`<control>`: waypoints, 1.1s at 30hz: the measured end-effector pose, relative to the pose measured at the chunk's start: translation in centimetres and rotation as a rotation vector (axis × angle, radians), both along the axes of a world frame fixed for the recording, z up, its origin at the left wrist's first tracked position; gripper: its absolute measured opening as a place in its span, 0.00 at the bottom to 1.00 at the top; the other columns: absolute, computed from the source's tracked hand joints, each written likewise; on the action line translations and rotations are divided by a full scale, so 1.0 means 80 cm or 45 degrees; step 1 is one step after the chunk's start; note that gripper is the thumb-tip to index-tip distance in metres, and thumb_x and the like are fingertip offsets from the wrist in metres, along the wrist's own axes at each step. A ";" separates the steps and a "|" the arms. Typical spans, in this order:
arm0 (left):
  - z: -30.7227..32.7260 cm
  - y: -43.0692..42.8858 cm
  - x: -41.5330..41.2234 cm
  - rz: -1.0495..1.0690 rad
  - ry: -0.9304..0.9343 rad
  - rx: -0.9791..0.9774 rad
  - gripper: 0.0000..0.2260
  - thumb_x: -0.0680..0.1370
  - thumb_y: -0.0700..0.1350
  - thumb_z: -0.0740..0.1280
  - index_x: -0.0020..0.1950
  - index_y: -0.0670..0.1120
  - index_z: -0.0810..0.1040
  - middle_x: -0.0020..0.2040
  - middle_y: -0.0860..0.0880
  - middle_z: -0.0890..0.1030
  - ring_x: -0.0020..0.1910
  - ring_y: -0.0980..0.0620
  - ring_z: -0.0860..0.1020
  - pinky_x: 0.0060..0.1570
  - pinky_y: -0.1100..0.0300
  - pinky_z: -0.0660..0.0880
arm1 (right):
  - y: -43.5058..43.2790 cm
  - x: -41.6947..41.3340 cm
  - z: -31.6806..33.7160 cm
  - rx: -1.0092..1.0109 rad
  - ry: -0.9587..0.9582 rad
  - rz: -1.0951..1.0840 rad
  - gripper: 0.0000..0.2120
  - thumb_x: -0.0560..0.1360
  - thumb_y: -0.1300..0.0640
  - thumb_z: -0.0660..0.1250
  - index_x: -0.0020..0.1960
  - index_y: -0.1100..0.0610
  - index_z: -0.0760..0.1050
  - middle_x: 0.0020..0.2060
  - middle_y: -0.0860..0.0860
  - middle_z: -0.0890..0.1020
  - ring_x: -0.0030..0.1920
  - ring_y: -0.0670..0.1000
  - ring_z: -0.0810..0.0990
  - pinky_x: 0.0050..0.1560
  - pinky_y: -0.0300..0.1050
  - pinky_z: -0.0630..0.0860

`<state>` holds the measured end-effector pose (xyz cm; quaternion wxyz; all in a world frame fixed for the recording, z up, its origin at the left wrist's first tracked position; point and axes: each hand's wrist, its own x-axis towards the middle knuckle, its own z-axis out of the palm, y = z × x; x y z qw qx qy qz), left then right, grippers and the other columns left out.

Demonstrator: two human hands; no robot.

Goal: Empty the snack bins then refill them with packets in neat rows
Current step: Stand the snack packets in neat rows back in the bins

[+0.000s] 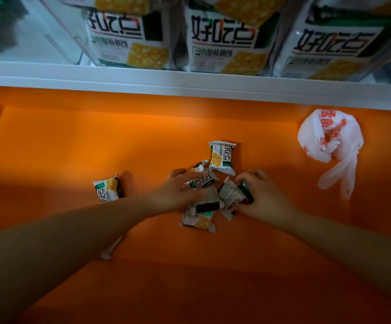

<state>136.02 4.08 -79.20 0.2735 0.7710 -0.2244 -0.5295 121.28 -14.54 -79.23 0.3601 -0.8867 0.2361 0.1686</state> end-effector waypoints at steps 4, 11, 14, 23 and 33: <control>-0.008 0.009 -0.008 -0.066 -0.027 0.063 0.37 0.74 0.49 0.72 0.76 0.62 0.54 0.77 0.52 0.45 0.71 0.46 0.64 0.55 0.58 0.75 | 0.014 -0.005 0.004 0.145 0.126 0.027 0.49 0.63 0.44 0.78 0.75 0.42 0.53 0.75 0.53 0.51 0.76 0.57 0.51 0.71 0.58 0.61; -0.015 0.019 -0.040 0.071 -0.110 0.078 0.45 0.70 0.49 0.76 0.77 0.61 0.49 0.76 0.49 0.46 0.71 0.43 0.63 0.54 0.60 0.74 | 0.054 -0.019 -0.004 -0.014 0.089 0.082 0.51 0.64 0.39 0.75 0.77 0.41 0.46 0.74 0.48 0.34 0.76 0.60 0.39 0.70 0.64 0.62; -0.017 0.017 -0.050 0.065 -0.116 0.083 0.45 0.70 0.48 0.76 0.77 0.60 0.50 0.75 0.47 0.49 0.70 0.43 0.64 0.55 0.60 0.73 | 0.066 -0.027 -0.013 -0.029 0.082 0.118 0.52 0.64 0.39 0.75 0.76 0.41 0.46 0.73 0.46 0.31 0.76 0.61 0.38 0.69 0.64 0.64; -0.014 0.012 -0.049 0.131 -0.075 0.067 0.41 0.71 0.46 0.75 0.76 0.61 0.53 0.73 0.47 0.54 0.64 0.47 0.68 0.44 0.66 0.75 | 0.067 -0.020 -0.018 0.532 -0.207 -0.147 0.35 0.69 0.59 0.74 0.66 0.35 0.61 0.68 0.45 0.61 0.70 0.47 0.63 0.65 0.43 0.69; -0.009 0.002 -0.062 0.388 0.135 0.018 0.38 0.71 0.40 0.75 0.74 0.61 0.61 0.70 0.51 0.58 0.63 0.44 0.71 0.48 0.51 0.81 | 0.063 -0.011 -0.031 0.568 -0.188 -0.104 0.37 0.68 0.68 0.71 0.65 0.39 0.62 0.67 0.50 0.63 0.63 0.48 0.70 0.49 0.28 0.72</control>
